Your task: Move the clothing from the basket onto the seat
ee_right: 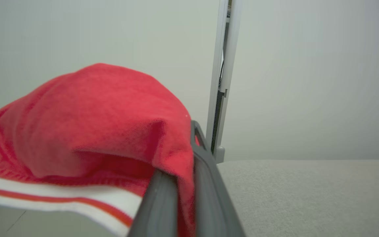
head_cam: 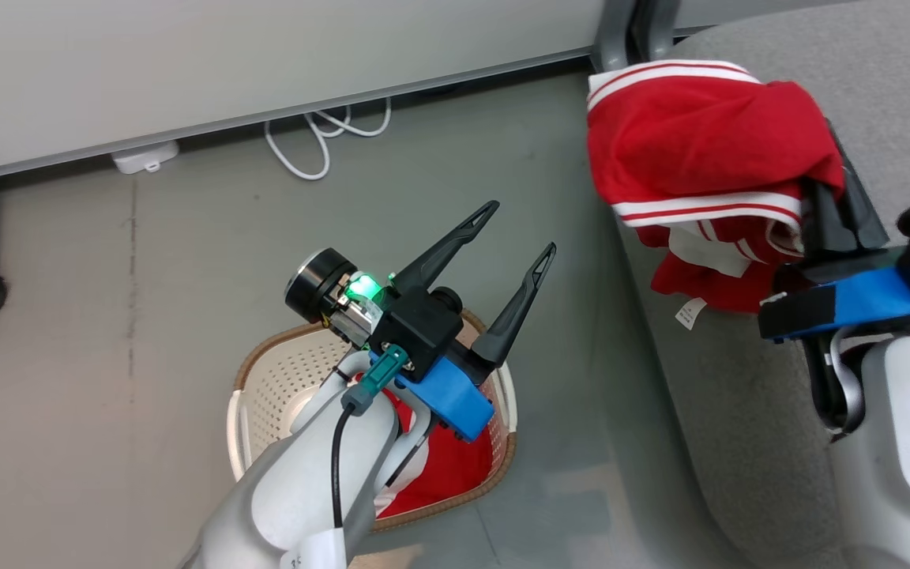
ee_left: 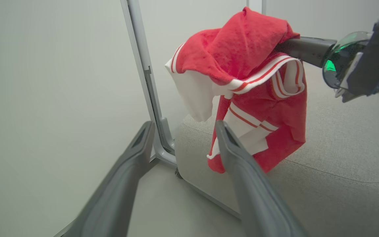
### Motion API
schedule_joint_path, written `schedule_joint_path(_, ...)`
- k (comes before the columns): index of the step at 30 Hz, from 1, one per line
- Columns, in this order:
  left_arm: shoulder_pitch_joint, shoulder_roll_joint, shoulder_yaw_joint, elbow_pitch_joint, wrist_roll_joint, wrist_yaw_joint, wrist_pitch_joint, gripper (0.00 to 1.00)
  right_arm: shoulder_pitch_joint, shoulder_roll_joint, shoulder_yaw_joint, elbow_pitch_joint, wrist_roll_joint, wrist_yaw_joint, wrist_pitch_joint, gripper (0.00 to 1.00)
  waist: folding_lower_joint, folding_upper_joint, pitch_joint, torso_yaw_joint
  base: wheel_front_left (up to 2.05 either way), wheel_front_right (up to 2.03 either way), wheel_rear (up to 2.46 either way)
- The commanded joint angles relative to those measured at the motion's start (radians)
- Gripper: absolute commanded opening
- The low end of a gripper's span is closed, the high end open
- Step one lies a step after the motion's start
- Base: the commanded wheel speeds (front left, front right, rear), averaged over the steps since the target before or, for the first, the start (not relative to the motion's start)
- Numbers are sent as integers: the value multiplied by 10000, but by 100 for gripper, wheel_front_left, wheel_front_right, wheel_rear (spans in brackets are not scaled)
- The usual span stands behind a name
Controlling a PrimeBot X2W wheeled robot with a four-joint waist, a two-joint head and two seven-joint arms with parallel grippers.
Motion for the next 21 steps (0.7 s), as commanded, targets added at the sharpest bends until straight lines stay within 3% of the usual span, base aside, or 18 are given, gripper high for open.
schedule_joint_path(1, 110, 76, -11, -41, 65, -46, -27, 100, 151, -22, -106, -126, 34, 1, -12, 0, -1, 0, 89, -422, 0, 0, 0)
schedule_joint_path(13, 447, 155, -593, -174, 123, -52, -26, 100, 1422, 113, -1668, -1232, -34, 1, -10, 0, -1, 0, 151, -1904, 0, 0, 0)
schedule_joint_path(21, 542, 150, -947, -180, -15, -55, -27, 100, 1992, 255, -2116, -1560, -54, 1, -10, 0, -1, 0, 130, -2247, 0, 0, 0)
